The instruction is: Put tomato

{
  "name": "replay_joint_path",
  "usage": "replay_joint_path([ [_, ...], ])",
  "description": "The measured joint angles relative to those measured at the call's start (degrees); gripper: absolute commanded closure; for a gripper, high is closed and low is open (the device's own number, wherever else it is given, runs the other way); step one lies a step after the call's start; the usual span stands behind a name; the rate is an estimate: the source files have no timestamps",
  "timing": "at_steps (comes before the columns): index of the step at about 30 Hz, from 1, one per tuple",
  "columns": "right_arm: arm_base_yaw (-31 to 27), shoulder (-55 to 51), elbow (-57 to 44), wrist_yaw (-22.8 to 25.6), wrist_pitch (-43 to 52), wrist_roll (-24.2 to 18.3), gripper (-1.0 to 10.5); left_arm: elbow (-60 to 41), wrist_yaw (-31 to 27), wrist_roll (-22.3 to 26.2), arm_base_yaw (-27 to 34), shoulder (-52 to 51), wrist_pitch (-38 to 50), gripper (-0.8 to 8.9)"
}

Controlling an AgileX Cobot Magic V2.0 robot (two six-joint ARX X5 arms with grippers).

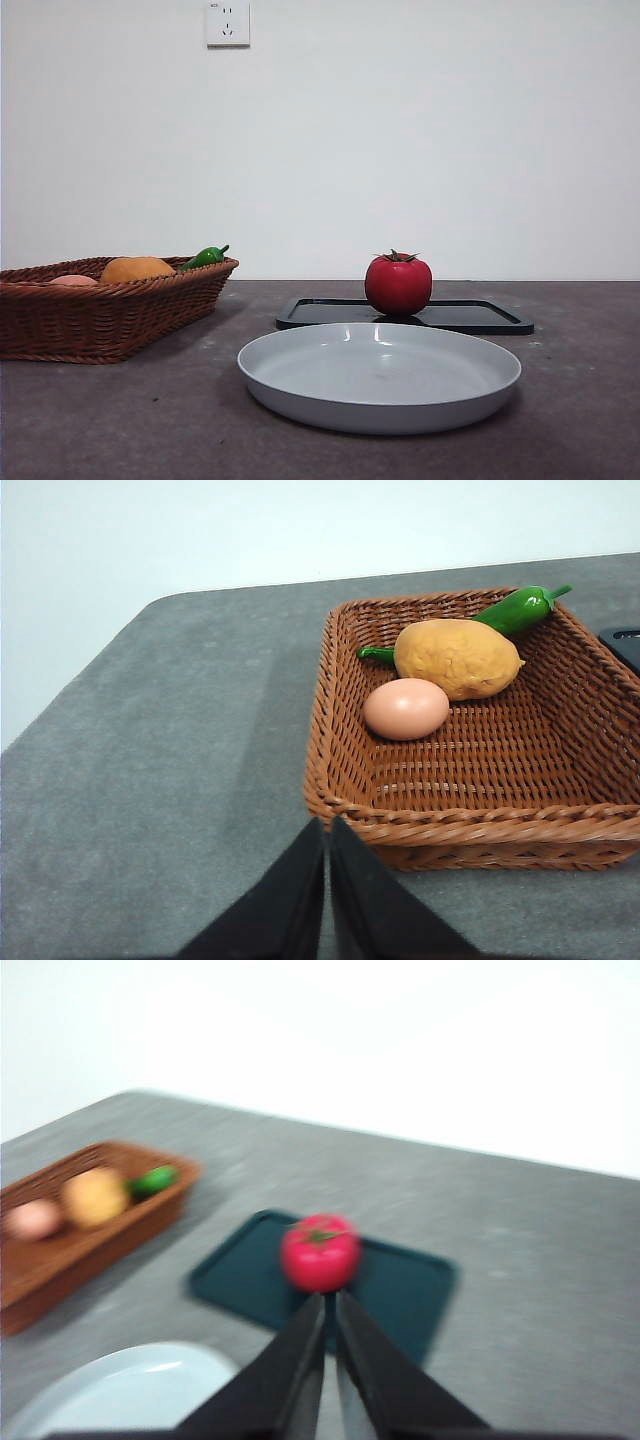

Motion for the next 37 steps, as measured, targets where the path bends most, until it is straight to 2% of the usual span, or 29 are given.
replay_joint_path([
  [6, -5.8, -9.0, -13.8, 3.9, 10.7, 0.6, 9.4, 0.0, 0.0, 0.0, 0.0, 0.0, 0.0, 8.05],
  [15, -7.2, -17.9, -25.7, 11.0, 16.3, 0.8, 9.4, 0.0, 0.0, 0.0, 0.0, 0.0, 0.0, 8.05],
  [21, -7.2, -21.1, -30.1, 11.6, 16.4, 2.5, 9.4, 0.0, 0.0, 0.0, 0.0, 0.0, 0.0, 8.05],
  [31, -7.2, -23.0, -30.3, 11.7, 6.7, 3.6, 9.4, 0.0, 0.0, 0.0, 0.0, 0.0, 0.0, 8.05],
  [37, -7.2, -23.0, -30.3, 11.8, 6.4, 4.0, 9.4, 0.0, 0.0, 0.0, 0.0, 0.0, 0.0, 8.05],
])
